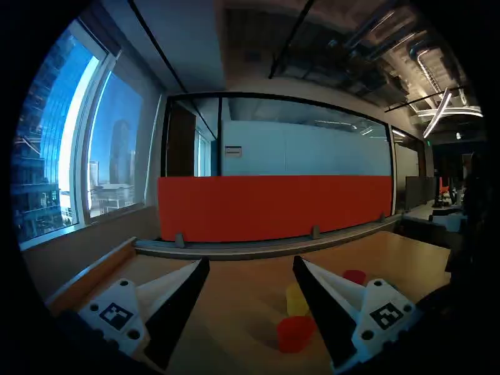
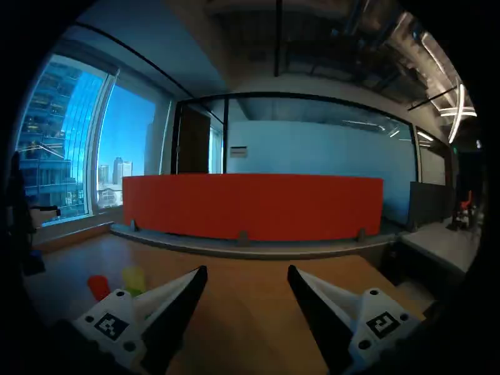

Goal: Pour water

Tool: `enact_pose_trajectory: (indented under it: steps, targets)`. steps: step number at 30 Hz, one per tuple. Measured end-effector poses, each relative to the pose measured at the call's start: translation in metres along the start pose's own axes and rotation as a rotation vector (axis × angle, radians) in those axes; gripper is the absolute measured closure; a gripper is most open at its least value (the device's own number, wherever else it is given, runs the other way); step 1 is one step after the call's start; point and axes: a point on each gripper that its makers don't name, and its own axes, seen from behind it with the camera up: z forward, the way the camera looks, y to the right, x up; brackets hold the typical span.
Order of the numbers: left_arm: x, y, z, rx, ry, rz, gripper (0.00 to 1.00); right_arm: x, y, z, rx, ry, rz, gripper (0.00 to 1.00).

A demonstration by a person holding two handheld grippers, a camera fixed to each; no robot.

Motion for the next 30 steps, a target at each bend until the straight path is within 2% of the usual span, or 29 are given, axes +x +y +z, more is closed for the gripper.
enact_pose_trajectory:
  steps: [6,11,18,30]
  targets:
    - [0.026,0.003,0.007,-0.034,0.002,0.002,0.00,0.028,-0.006,0.003,0.030,0.001,0.010,0.01]
    - [0.036,0.010,0.010,-0.071,-0.014,0.021,0.00,0.047,-0.012,0.006,0.060,0.006,0.021,0.01]
    - [0.032,0.019,0.011,-0.130,-0.037,0.027,0.01,0.045,-0.021,0.008,0.116,-0.011,0.034,0.01]
    - [0.030,0.031,0.011,-0.247,-0.060,0.007,0.00,0.055,-0.054,-0.004,0.306,-0.004,0.013,0.01]
